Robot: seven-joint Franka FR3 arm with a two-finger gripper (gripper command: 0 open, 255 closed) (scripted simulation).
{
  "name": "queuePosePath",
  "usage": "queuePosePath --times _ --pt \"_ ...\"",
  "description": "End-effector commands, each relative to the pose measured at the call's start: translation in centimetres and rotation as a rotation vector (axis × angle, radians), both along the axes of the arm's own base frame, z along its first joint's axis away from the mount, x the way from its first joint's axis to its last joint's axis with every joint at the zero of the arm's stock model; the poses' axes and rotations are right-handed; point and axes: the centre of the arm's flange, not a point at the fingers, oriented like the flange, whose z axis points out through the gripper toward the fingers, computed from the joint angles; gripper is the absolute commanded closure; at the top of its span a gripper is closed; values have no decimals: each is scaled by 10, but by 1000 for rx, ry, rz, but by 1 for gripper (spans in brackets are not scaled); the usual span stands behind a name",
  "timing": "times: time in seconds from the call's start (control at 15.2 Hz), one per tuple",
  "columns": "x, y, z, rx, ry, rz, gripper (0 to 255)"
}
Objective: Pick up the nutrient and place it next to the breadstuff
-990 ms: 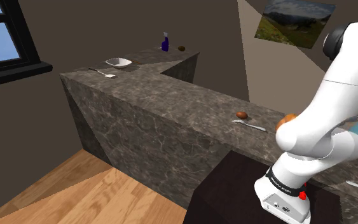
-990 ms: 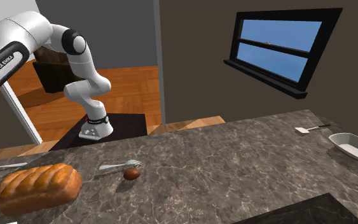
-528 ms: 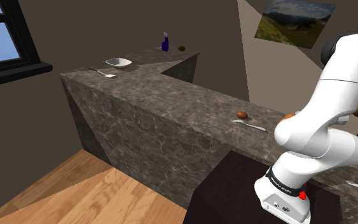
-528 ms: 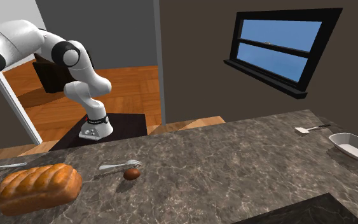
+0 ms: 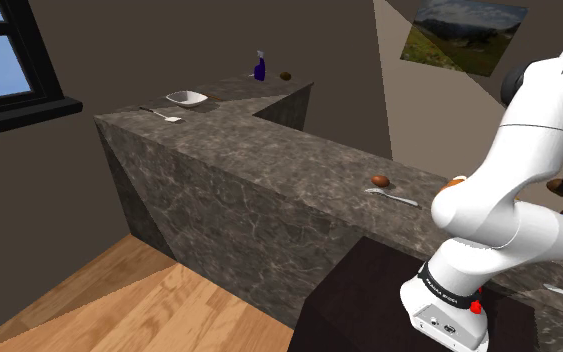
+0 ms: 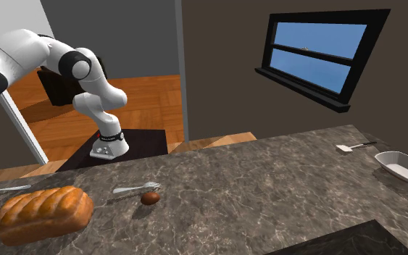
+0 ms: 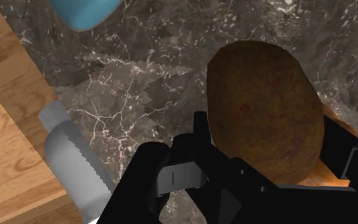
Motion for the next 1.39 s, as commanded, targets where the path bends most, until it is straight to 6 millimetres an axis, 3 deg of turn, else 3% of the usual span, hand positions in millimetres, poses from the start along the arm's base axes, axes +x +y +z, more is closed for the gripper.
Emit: queuePosePath --times 0.0,1.32 --pt "0 0 -10 -1 0 0 255" --pt "0 0 -115 -1 0 0 255"
